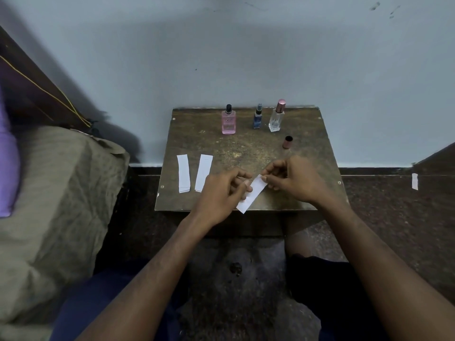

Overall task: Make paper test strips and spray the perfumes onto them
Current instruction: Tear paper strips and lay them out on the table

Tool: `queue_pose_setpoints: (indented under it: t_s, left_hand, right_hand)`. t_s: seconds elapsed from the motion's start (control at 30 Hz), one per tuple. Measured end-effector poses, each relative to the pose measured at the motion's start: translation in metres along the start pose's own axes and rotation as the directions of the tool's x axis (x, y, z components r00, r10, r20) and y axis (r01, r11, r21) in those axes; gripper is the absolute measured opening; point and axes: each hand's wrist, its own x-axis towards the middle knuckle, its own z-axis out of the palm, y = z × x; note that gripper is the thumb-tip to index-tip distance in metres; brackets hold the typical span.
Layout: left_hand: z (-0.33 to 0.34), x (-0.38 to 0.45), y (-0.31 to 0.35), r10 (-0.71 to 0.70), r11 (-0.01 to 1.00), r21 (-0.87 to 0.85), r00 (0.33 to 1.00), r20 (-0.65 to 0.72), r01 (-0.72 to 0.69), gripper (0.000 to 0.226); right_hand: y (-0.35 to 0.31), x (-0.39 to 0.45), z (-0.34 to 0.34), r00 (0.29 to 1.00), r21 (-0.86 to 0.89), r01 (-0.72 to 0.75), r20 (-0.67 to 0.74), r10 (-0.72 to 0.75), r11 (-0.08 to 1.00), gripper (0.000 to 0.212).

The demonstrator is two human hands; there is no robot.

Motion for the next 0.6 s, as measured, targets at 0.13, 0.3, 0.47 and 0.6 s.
queue_pose_setpoints:
  t_s: [0.13, 0.3, 0.47, 0.6]
  left_hand:
    - [-0.003, 0.003, -0.008, 0.036, 0.968, 0.249, 0.999, 0.002, -0.036, 0.015]
    - [-0.015, 0.011, -0.002, 0.087, 0.883, 0.466, 0.995, -0.042, -0.057, 0.019]
    - [-0.023, 0.029, -0.008, 0.066, 0.856, 0.517, 0.995, -0.075, -0.018, 0.027]
    - [-0.027, 0.045, -0.009, 0.043, 0.844, 0.536, 0.994, -0.096, 0.015, 0.032]
  right_hand:
    - [-0.001, 0.018, 0.014, 0.987, -0.055, 0.057, -0.145, -0.064, 0.997, 0.011]
    - [-0.008, 0.041, 0.027, 0.966, -0.133, 0.126, -0.211, -0.152, 0.983, 0.017]
    - [-0.017, 0.065, 0.027, 0.964, -0.169, 0.152, -0.192, -0.184, 0.974, 0.022]
    - [-0.021, 0.082, 0.032, 0.958, -0.118, 0.168, -0.214, -0.190, 0.979, 0.025]
